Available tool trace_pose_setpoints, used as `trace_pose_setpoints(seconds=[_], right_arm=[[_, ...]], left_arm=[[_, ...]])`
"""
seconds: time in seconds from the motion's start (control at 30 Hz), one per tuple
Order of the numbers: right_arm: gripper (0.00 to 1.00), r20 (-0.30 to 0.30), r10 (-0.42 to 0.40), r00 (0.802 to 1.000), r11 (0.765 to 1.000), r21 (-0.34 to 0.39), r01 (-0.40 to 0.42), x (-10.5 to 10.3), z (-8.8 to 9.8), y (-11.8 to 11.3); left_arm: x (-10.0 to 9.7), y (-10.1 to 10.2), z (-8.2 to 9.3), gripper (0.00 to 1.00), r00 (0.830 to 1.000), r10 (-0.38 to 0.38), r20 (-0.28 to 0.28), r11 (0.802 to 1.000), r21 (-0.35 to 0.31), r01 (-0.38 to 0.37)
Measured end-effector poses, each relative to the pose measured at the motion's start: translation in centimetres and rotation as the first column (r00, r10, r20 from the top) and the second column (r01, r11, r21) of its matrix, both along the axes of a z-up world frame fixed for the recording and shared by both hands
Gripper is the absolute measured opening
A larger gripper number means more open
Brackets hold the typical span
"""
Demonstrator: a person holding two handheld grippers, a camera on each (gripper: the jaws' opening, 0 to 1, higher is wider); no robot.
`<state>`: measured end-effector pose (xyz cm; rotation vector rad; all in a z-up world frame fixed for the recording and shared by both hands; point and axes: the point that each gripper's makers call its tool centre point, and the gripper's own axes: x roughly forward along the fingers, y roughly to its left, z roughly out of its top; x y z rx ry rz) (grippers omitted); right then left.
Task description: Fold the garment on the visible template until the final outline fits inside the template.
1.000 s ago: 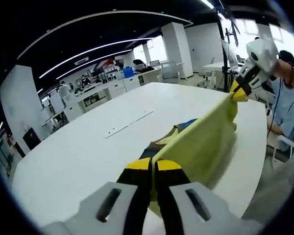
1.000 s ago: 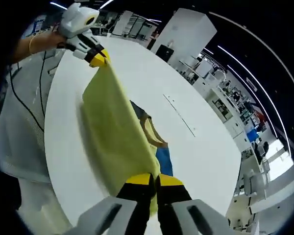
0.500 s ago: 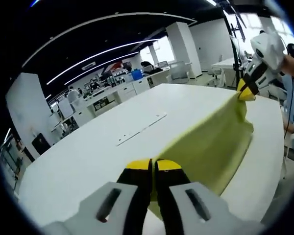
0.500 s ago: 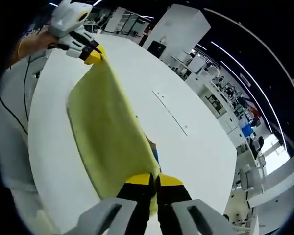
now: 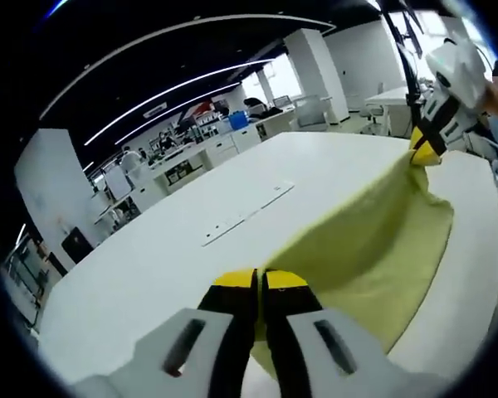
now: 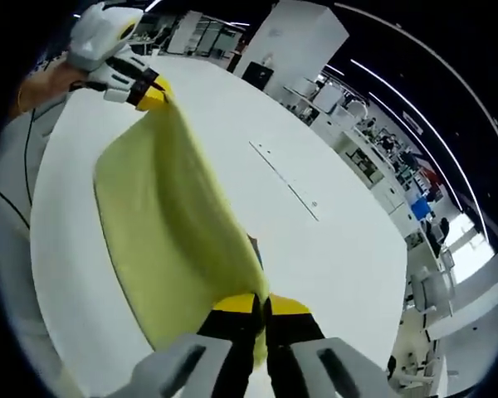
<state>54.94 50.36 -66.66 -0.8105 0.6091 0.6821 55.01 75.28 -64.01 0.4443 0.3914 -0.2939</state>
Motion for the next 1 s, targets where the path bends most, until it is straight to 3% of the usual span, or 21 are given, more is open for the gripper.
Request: trace_pose_setpoints(seconds=[0.3,0.47,0.77,1.0], right_arm=[[0.00,-0.046,0.004,0.999,1.000,0.001,-0.004,1.8,-2.4,0.5],[0.00,-0.089,0.021,0.996,1.000,-0.012,-0.022,2.7,-4.1,0.7],[0.00,-0.170,0.038,0.985,0.999,-0.012,-0.041,3.9,-7.4,1.0],[0.00,-0.192,0.045,0.980,0.999,-0.004,-0.047,4.5,-8.5,1.2]], left_arm=[[1.3,0.7,-3.2,0.00,0.999,0.027,-0.045,1.000,-0.002,-0.027],[2.2,0.8,-4.8,0.00,0.998,0.011,-0.061,0.999,0.039,-0.009],[3.3,1.1,-8.0,0.00,0.994,0.017,-0.112,0.999,0.041,-0.013],[3.7,1.6,-9.7,0.00,0.990,0.019,-0.142,1.000,0.021,-0.016]])
